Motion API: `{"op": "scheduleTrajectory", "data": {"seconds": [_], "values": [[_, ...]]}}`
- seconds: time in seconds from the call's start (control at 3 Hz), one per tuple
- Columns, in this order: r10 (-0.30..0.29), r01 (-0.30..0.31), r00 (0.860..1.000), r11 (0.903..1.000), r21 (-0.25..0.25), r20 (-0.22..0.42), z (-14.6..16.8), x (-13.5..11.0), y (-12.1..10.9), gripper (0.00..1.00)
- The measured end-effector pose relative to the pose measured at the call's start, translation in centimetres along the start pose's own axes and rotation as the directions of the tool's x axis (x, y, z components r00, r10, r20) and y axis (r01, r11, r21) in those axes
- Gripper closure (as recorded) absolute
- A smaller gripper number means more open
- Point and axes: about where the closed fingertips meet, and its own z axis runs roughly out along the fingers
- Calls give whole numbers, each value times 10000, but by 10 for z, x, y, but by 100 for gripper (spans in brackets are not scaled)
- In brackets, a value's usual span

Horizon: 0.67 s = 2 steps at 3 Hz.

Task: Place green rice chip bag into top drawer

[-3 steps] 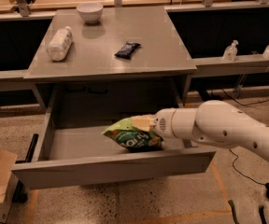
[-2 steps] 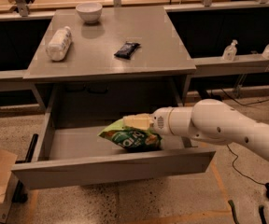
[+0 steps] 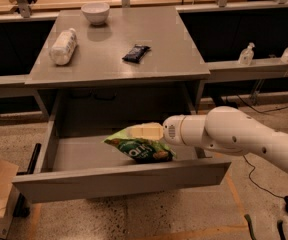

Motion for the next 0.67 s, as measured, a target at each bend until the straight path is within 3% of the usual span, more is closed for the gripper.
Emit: {"op": "scheduleTrajectory", "data": {"seconds": [0.33,0.67], "values": [[-323,322,9993,9995,-48,-190,2,-3,7,0],[-1282,1277,9916,9914,-298,-156,5,-26,33,0]]}}
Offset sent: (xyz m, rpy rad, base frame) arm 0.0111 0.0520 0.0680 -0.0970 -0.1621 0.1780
